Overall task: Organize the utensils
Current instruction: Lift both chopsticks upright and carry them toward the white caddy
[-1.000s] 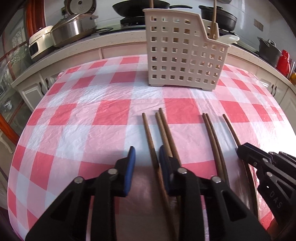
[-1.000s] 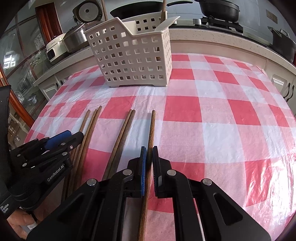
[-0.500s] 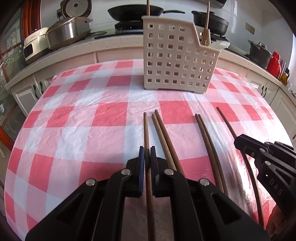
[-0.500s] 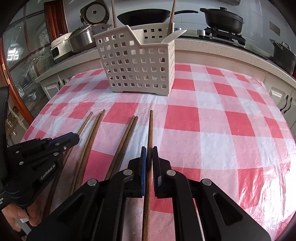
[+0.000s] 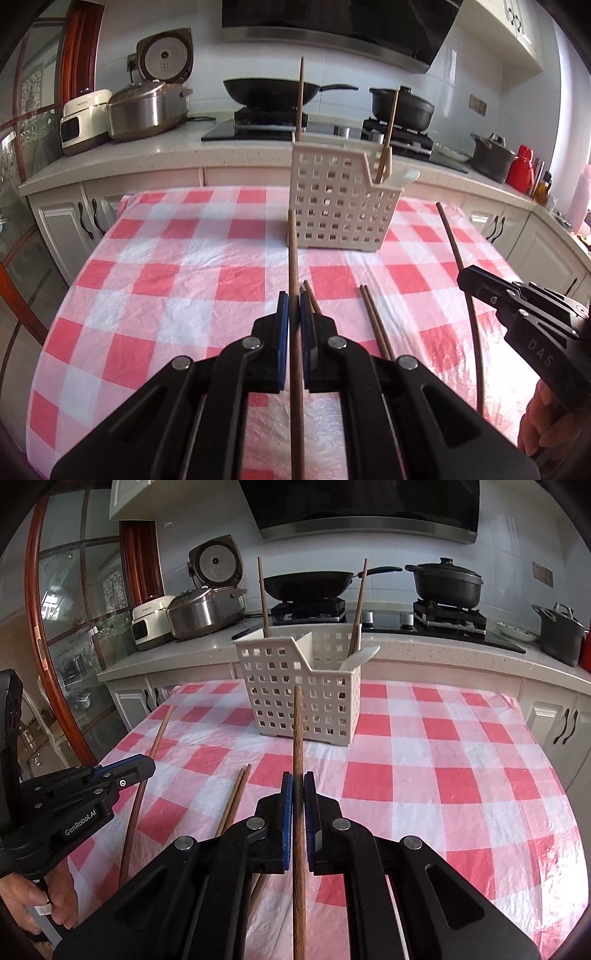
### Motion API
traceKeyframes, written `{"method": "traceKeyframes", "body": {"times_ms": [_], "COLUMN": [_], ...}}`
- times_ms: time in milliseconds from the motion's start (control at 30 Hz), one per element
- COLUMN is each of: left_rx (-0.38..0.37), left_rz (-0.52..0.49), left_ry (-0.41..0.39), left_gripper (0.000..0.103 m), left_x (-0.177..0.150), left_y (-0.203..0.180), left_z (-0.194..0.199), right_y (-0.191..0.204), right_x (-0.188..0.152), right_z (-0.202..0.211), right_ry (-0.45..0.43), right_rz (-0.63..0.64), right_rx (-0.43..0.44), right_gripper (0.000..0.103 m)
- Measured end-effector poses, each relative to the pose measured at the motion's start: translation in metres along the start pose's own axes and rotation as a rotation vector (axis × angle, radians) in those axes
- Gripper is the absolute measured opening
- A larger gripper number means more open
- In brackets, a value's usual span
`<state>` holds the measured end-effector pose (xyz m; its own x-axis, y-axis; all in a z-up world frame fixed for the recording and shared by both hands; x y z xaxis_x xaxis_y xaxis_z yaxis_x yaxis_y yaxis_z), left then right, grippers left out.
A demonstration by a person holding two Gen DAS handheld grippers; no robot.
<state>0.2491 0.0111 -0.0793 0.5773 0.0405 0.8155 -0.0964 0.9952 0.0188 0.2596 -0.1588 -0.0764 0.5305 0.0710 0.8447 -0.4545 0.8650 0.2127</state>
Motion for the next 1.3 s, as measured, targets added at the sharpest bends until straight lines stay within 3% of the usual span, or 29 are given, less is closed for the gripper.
{"method": "traceKeyframes", "body": {"times_ms": [233, 767, 1300], "left_rx": [-0.011, 0.006, 0.010], "left_rz": [0.014, -0.022, -0.023], "left_ry": [-0.081, -0.256, -0.300], "left_gripper": [0.006, 0.006, 0.006], "left_x": [0.011, 0.013, 0.016], "left_y": [0.006, 0.004, 0.004], "left_z": [0.035, 0.094, 0.106], "right_y": [0.015, 0.029, 0.037], "right_x": [0.013, 0.022, 0.025], "right_z": [0.027, 0.063, 0.077], "right_ry": [-0.078, -0.146, -0.196], "right_rz": [0.036, 0.085, 0.111], "right_rx": [0.002, -0.007, -0.006], "right_gripper": [0.007, 0.007, 0.007]}}
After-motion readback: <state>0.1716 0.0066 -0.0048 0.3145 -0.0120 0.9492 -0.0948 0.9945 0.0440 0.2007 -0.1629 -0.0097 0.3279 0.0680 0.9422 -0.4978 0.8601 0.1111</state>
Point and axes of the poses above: each gripper's, at about its wrist camera, not at the fingertips, and z roughly against the way its jaws point, y to its left, x to its top, the point moved 3 cm from there along -z, roughly the way its jaws point, and after that the axes turned 10 degrees about x, right-handed, at the moved point
